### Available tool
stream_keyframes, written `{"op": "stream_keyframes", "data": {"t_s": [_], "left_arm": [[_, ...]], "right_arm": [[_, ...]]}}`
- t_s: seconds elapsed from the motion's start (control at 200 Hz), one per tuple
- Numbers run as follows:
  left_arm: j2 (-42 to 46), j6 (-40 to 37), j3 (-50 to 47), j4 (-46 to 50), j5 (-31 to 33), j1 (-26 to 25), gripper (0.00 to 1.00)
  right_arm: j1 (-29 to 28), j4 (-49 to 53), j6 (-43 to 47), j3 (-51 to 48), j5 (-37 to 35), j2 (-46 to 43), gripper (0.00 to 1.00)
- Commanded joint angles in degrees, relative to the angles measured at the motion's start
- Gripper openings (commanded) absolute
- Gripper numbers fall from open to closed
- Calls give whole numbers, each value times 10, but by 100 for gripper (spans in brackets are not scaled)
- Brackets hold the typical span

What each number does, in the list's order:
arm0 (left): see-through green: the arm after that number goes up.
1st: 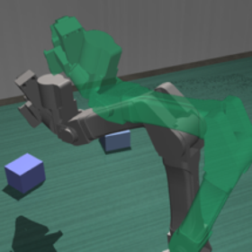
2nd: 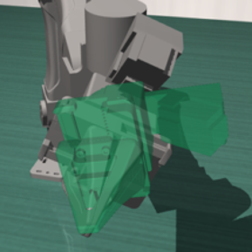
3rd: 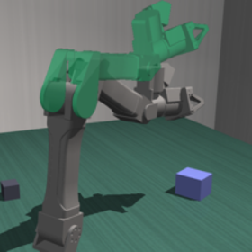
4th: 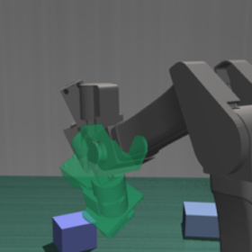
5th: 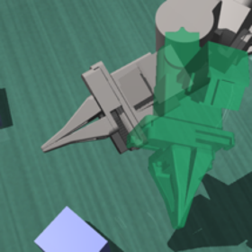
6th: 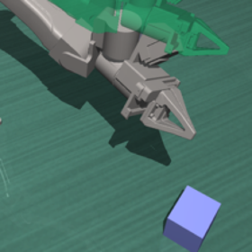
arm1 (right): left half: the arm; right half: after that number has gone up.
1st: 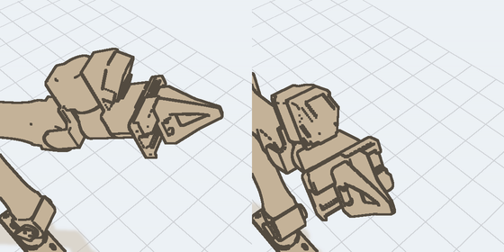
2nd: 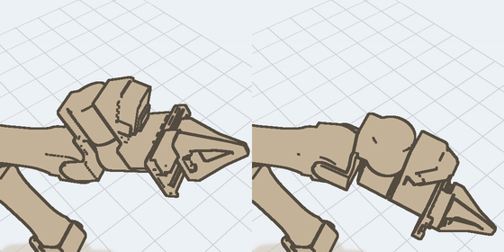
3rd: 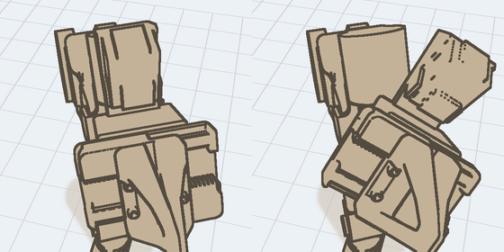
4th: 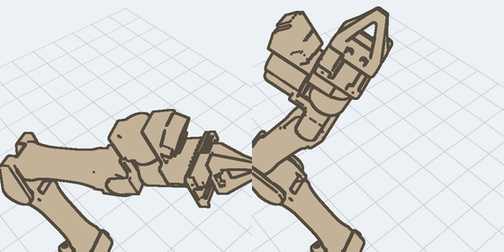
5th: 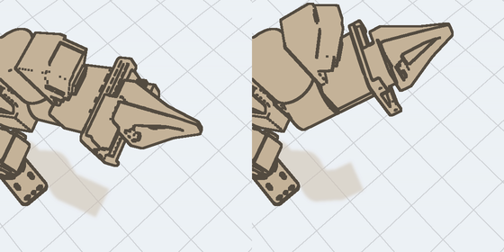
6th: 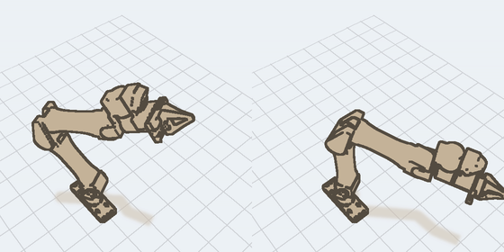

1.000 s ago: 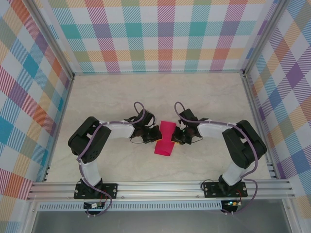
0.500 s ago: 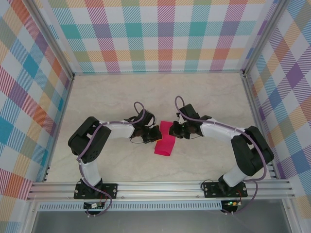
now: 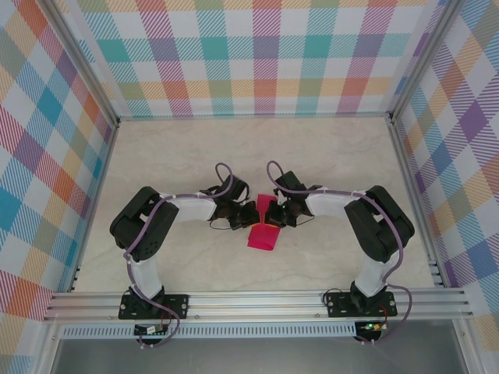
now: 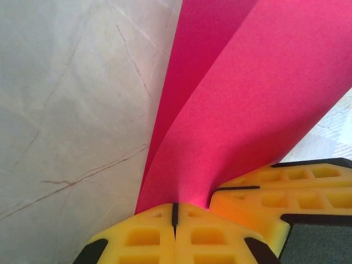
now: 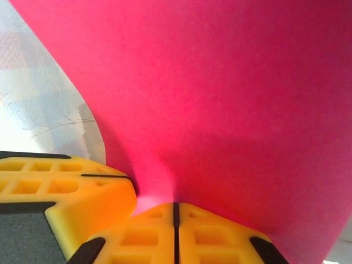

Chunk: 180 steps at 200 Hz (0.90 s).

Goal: Fold a paper plane with a square sheet of paper (pick it up from the middle)
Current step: Fold the square sheet of paper in half at the center of the table.

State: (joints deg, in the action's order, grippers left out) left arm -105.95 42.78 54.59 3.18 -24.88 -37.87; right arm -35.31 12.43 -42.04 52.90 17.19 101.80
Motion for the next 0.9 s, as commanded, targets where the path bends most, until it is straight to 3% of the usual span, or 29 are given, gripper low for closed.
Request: {"op": "stream_keyframes", "data": {"t_s": [0.0,0.21,0.405,0.62,0.895], "left_arm": [[-48,6,-29,106,100,-4,3],[-52,5,-32,105,101,-5,3],[-52,0,-27,108,96,-5,2],[-56,0,-21,108,93,-5,3],[-57,0,-21,111,93,-4,2]], "right_arm": [[19,18,15,-39,-32,-9,8],[68,-12,24,-99,-24,-69,8],[66,-70,15,-78,37,-106,9],[60,-86,25,-28,67,-53,10],[64,-95,31,-24,53,-3,9]]}}
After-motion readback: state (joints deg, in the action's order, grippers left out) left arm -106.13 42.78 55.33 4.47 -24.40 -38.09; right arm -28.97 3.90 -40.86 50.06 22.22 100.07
